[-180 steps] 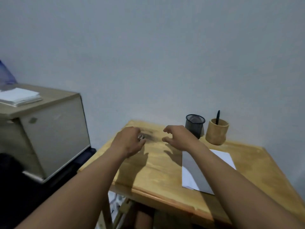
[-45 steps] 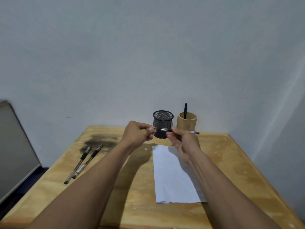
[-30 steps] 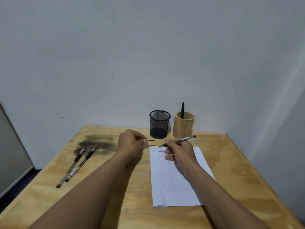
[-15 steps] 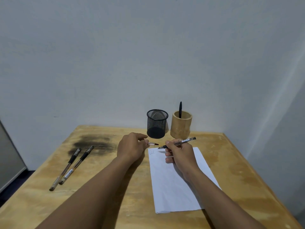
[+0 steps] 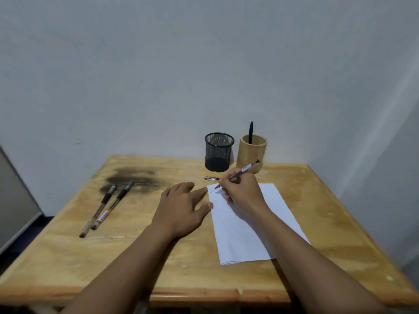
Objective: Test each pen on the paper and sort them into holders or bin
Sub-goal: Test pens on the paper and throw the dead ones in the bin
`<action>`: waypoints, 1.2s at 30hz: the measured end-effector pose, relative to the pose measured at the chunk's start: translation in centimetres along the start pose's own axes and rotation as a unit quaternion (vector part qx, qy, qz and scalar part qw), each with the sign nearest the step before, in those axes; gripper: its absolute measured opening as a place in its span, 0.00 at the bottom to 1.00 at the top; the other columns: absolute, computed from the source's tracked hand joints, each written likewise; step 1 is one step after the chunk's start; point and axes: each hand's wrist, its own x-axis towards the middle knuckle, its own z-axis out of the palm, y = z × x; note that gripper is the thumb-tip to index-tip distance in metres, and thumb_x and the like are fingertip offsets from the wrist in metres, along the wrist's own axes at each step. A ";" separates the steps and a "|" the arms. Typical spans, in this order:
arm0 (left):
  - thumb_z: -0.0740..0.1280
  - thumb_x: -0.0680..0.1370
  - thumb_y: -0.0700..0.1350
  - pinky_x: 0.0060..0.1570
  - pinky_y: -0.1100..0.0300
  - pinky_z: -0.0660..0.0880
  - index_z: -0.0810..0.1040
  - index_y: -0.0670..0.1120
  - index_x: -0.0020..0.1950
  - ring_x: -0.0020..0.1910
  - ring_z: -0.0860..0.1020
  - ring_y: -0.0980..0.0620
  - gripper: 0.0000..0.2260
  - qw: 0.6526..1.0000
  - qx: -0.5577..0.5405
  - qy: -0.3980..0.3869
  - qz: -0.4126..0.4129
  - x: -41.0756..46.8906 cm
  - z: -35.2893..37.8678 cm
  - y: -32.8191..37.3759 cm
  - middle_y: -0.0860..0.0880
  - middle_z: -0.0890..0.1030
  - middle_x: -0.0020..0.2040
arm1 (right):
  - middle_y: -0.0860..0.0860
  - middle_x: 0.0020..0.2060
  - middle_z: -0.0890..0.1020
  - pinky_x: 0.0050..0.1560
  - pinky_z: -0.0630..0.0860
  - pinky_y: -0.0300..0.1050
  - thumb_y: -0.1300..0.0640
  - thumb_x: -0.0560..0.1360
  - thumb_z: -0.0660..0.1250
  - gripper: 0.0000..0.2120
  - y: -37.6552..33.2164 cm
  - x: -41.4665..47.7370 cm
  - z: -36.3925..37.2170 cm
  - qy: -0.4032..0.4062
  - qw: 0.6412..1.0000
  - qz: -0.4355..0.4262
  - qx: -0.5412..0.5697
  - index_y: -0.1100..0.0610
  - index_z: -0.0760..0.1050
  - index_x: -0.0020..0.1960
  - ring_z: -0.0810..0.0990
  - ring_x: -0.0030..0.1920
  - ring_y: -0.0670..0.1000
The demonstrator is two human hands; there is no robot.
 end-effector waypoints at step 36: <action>0.50 0.78 0.69 0.75 0.39 0.49 0.62 0.66 0.75 0.78 0.56 0.48 0.26 0.999 0.037 -0.026 -0.016 0.3 0.6 -0.3 0.52 0.63 0.78 | 0.52 0.35 0.85 0.47 0.85 0.61 0.54 0.75 0.73 0.07 1.6 0.3 -0.1 -0.022 0.993 -0.015 -0.118 0.54 0.80 0.39 0.86 0.42 0.53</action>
